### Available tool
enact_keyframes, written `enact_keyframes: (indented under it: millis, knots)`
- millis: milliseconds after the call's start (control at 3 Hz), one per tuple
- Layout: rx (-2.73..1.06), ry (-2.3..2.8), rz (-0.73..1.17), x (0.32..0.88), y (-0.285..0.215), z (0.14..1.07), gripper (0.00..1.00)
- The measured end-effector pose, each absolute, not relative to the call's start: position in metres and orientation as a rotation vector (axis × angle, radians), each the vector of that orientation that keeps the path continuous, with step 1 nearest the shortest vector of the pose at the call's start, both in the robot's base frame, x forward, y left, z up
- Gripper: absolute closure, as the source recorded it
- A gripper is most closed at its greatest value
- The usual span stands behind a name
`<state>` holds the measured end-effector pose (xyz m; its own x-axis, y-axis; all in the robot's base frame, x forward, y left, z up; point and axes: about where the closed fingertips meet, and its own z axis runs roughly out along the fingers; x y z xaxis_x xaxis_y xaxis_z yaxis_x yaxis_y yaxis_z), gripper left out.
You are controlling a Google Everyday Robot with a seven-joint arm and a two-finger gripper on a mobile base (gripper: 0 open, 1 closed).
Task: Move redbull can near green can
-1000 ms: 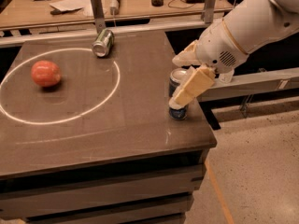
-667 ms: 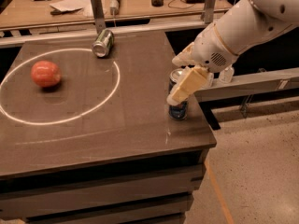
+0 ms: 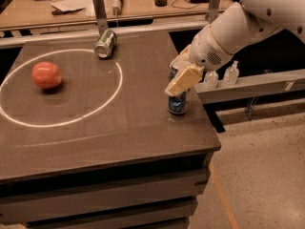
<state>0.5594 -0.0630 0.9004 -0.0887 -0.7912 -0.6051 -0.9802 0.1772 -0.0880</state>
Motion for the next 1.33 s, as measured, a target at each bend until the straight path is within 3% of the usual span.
enact_keyframes:
  millis: [333,1000,1333]
  knots:
    - [-1.662,1.930,0.467,0.559,-0.063,0.901,0.99]
    - [-1.662,1.929,0.467,0.559,-0.063,0.902,1.00]
    - [-1.639,1.831,0.455,0.562,-0.071,0.947,1.00]
